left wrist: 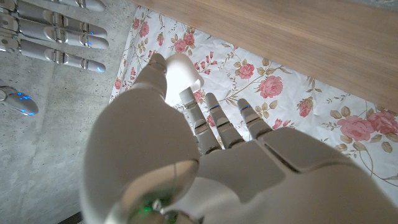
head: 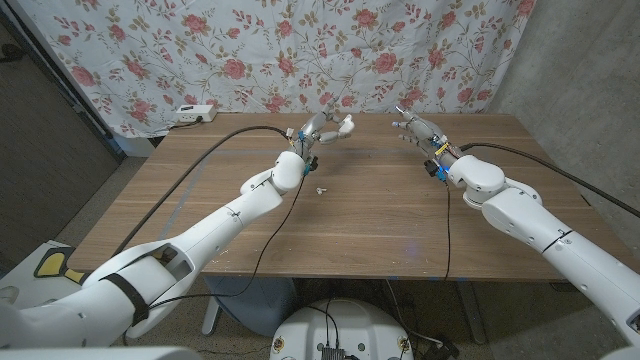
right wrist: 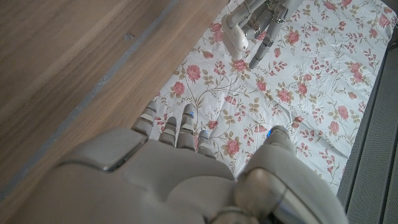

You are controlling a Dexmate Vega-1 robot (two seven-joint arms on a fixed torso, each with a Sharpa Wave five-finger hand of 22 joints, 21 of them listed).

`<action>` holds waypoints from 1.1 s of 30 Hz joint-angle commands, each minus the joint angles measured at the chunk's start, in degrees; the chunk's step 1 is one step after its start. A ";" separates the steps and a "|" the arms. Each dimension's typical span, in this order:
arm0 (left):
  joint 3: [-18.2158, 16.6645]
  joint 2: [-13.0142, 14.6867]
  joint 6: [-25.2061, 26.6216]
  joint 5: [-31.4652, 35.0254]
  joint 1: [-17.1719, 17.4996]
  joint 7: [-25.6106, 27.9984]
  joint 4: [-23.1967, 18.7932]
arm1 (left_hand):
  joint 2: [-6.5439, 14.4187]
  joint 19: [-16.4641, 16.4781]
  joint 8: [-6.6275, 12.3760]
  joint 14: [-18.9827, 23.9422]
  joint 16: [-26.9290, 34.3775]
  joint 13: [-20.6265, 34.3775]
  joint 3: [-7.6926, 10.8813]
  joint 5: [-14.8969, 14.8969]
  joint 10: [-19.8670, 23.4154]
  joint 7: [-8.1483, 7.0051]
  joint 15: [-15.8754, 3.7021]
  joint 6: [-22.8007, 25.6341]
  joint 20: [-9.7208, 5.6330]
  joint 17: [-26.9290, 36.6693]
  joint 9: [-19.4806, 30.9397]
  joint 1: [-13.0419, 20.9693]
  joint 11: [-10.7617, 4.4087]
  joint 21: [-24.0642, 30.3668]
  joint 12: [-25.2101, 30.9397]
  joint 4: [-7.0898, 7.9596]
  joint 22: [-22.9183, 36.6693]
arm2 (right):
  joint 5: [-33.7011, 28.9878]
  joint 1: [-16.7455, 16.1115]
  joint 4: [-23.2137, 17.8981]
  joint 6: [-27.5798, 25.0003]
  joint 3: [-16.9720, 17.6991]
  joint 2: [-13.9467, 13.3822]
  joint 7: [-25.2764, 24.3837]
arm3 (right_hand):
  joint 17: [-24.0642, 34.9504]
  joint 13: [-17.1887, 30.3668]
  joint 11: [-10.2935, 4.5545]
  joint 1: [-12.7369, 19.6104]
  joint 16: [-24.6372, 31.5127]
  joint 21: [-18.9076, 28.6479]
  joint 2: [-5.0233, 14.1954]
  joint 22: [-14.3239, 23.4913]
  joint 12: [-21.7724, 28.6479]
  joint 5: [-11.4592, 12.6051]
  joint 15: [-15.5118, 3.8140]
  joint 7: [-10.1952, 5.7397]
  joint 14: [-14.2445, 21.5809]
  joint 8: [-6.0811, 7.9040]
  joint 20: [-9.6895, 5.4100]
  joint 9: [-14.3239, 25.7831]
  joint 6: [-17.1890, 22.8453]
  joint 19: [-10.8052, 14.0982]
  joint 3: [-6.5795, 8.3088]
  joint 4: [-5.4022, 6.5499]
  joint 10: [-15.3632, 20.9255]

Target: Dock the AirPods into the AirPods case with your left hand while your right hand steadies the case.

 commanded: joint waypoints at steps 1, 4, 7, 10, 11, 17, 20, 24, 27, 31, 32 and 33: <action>0.11 -0.21 -1.39 -2.88 -0.60 -2.62 0.62 | 2.66 -0.05 -0.27 0.12 -0.18 0.12 0.56 -0.40 0.82 -0.39 -1.83 -0.02 0.29 0.30 -0.01 1.98 -1.13 -0.14 -0.18 0.72 -0.10 | -3.91 2.36 -5.20 -6.48 -2.14 -3.67 -0.43 | 0.16 0.42 0.07 0.77 0.17 0.23 -1.11 0.23 -0.55 -0.20 0.31 0.15 0.05 -0.78 0.29 0.29 -3.71 0.33 -0.44 -0.84 -0.66; 0.08 -0.33 -1.78 -3.47 -0.56 -3.06 0.95 | 2.67 -0.18 -0.35 0.10 -0.16 0.15 0.57 -0.53 0.78 -0.47 -1.83 -0.11 0.28 0.38 -0.04 2.02 -1.16 -0.20 -0.18 0.68 -0.14 | -4.28 2.40 -5.60 -6.86 -2.15 -3.66 -0.74 | 0.16 0.48 -0.18 0.96 0.17 0.21 -1.16 0.23 -0.39 -0.17 0.28 0.17 0.05 -0.74 0.28 0.30 -4.12 0.32 -0.39 -0.92 -0.21; 0.14 -0.22 -1.73 -3.76 -0.67 -3.70 0.87 | 2.70 -0.24 -0.41 0.08 -0.18 0.19 0.62 -0.64 0.72 -0.47 -1.76 -0.15 0.32 0.42 -0.06 2.06 -1.20 -0.23 -0.20 0.64 -0.18 | -4.99 2.50 -6.23 -7.67 -2.30 -3.78 -1.27 | 0.16 0.61 -0.78 1.90 0.18 0.22 -0.68 0.23 -0.16 -0.09 0.11 0.04 0.07 -0.43 0.22 0.33 -4.38 0.39 0.13 -1.21 0.51; 0.16 -0.42 -2.10 -3.64 -0.62 -3.21 1.08 | 2.72 -0.25 -0.45 0.06 -0.19 0.23 0.65 -0.75 0.65 -0.46 -1.69 -0.17 0.36 0.47 -0.08 2.07 -1.23 -0.24 -0.21 0.63 -0.22 | -5.61 2.55 -6.94 -8.68 -2.40 -3.74 -2.07 | 0.17 0.78 -1.26 3.49 0.35 0.28 0.08 0.22 0.08 0.06 -0.14 -0.07 0.48 -0.10 0.14 0.35 -4.69 0.64 0.99 -1.66 1.31; 0.06 -0.58 -2.40 -4.08 -0.60 -3.41 1.27 | 2.75 -0.26 -0.49 0.03 -0.20 0.24 0.67 -0.79 0.63 -0.48 -1.65 -0.21 0.40 0.49 -0.09 2.06 -1.23 -0.26 -0.22 0.63 -0.23 | -5.69 2.61 -7.04 -8.86 -2.44 -3.69 -2.12 | 0.16 0.82 -1.34 3.82 0.44 0.30 0.21 0.22 0.11 0.10 -0.25 -0.08 0.71 -0.03 0.13 0.35 -4.72 0.71 1.16 -1.75 1.44; 0.27 -0.90 -3.03 -4.25 -0.67 -3.61 1.50 | 2.78 -0.30 -0.52 -0.08 -0.30 0.29 0.74 -0.97 0.55 -0.49 -1.53 -0.15 0.39 0.53 -0.12 2.04 -1.24 -0.28 -0.24 0.63 -0.29 | -6.93 3.57 -8.94 -12.63 -3.10 -3.73 -3.29 | 0.13 1.08 -2.02 6.38 0.65 0.48 1.01 0.20 0.49 0.29 -0.88 -0.31 1.37 0.31 0.02 0.37 -5.07 1.48 2.42 -2.35 2.73; 0.47 -0.97 -3.41 -4.07 -0.86 -3.75 1.73 | 2.81 -0.28 -0.54 -0.11 -0.32 0.33 0.77 -1.07 0.53 -0.50 -1.52 -0.12 0.36 0.57 -0.14 2.04 -1.25 -0.29 -0.23 0.63 -0.32 | -7.44 4.50 -10.00 -15.08 -3.66 -3.75 -3.49 | 0.09 1.23 -1.85 8.02 0.97 0.65 1.06 0.19 0.91 0.31 -1.02 -0.18 2.38 0.48 -0.04 0.37 -5.24 2.25 3.07 -2.62 4.14; 0.52 -1.08 -3.72 -4.04 -1.04 -3.83 1.95 | 2.80 -0.28 -0.52 -0.08 -0.33 0.38 0.79 -1.20 0.56 -0.49 -1.48 0.02 0.44 0.61 -0.17 2.00 -1.23 -0.30 -0.21 0.64 -0.36 | -8.53 6.09 -11.32 -18.74 -4.75 -3.72 -3.80 | 0.03 1.38 -1.66 9.79 1.46 0.82 0.70 0.19 1.76 0.24 -0.72 0.27 4.04 0.61 -0.03 0.36 -5.44 3.30 3.64 -2.68 6.95; 0.54 -1.38 -4.26 -4.11 -1.16 -3.70 2.43 | 2.78 -0.30 -0.54 -0.09 -0.37 0.41 0.83 -1.30 0.56 -0.55 -1.53 0.05 0.39 0.61 -0.18 2.02 -1.22 -0.32 -0.21 0.60 -0.39 | -9.58 7.21 -12.18 -21.09 -5.58 -3.82 -3.98 | -0.02 1.45 -1.81 11.06 1.99 0.97 0.23 0.18 2.56 0.15 -0.70 0.51 5.84 0.67 -0.03 0.35 -5.55 4.42 3.97 -2.56 9.77; 0.56 -1.72 -4.70 -4.30 -1.22 -3.70 2.73 | 2.74 -0.28 -0.54 -0.11 -0.37 0.44 0.82 -1.40 0.57 -0.51 -1.57 0.12 0.33 0.66 -0.20 2.00 -1.21 -0.32 -0.21 0.58 -0.42 | -10.28 8.35 -12.84 -23.28 -6.19 -3.87 -3.90 | -0.07 1.27 -2.12 12.45 2.65 1.17 -0.29 0.17 3.22 0.08 -1.30 1.30 8.24 0.71 -0.06 0.34 -5.56 5.98 4.34 -2.40 12.91; 0.66 -1.66 -4.87 -4.32 -1.37 -4.06 2.83 | 2.74 -0.29 -0.53 -0.11 -0.36 0.44 0.82 -1.43 0.58 -0.53 -1.58 0.17 0.35 0.68 -0.20 2.00 -1.21 -0.33 -0.22 0.58 -0.43 | -10.41 8.63 -12.83 -23.51 -6.34 -3.90 -3.69 | -0.08 1.22 -2.14 12.74 2.84 1.20 -0.35 0.17 3.22 0.07 -1.44 1.49 8.84 0.71 -0.08 0.34 -5.59 6.28 4.42 -2.38 13.23; 0.67 -1.74 -4.85 -4.32 -1.36 -4.02 2.84 | 2.75 -0.28 -0.51 -0.12 -0.36 0.45 0.82 -1.47 0.59 -0.54 -1.58 0.24 0.31 0.70 -0.21 1.98 -1.21 -0.33 -0.22 0.59 -0.44 | -10.48 8.86 -12.81 -23.81 -6.44 -3.82 -3.63 | -0.09 1.20 -2.16 12.86 2.89 1.22 -0.38 0.16 3.28 0.07 -1.51 1.48 9.04 0.72 -0.10 0.34 -5.58 6.43 4.46 -2.38 13.49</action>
